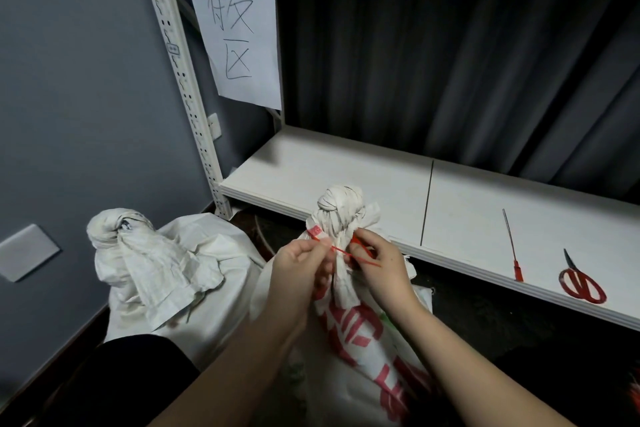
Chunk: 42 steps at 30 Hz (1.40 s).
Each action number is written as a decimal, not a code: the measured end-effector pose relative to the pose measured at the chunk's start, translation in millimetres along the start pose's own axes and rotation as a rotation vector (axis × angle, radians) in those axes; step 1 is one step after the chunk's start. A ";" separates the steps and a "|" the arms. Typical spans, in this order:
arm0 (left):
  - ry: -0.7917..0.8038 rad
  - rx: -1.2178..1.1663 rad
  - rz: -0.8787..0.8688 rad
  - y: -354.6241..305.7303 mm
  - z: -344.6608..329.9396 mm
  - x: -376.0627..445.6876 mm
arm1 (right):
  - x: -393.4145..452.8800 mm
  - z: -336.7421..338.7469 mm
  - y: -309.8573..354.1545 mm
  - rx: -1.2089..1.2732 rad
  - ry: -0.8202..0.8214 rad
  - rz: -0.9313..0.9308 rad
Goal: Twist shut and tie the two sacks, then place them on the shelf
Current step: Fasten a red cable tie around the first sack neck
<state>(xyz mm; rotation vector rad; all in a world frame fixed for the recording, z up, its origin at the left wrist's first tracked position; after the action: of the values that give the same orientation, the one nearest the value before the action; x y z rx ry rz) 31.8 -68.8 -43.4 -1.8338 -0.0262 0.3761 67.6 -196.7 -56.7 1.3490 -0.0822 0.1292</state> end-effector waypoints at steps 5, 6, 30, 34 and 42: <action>0.028 -0.104 -0.090 -2.2 -12.9 -8.0 | -4.2 -1.2 4.2 -0.056 -0.029 0.052; 0.014 -0.112 -0.103 -3.0 -12.8 -7.5 | -4.2 -0.7 5.5 -0.034 -0.038 0.045; -0.043 -0.154 -0.217 -1.4 -9.1 5.9 | -3.7 -3.9 -8.3 0.586 -0.117 -0.145; -0.053 -0.156 -0.225 -1.8 -8.6 5.7 | -5.2 -4.0 -7.1 0.584 -0.125 -0.134; -0.058 -0.164 -0.241 -0.9 -8.5 5.9 | -6.6 -4.4 -5.3 0.599 -0.130 -0.146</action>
<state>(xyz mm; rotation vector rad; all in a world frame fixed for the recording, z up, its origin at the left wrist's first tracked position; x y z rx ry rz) 39.8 -75.2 -41.9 -1.9541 -0.3242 0.2631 61.7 -193.8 -63.7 1.9557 -0.0557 -0.0657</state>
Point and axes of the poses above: each hand's wrist, its own x-axis towards the middle knuckle, its own z-axis out of the back of the hand, y = z × x, the point moved 3 cm from there along x, towards the middle knuckle
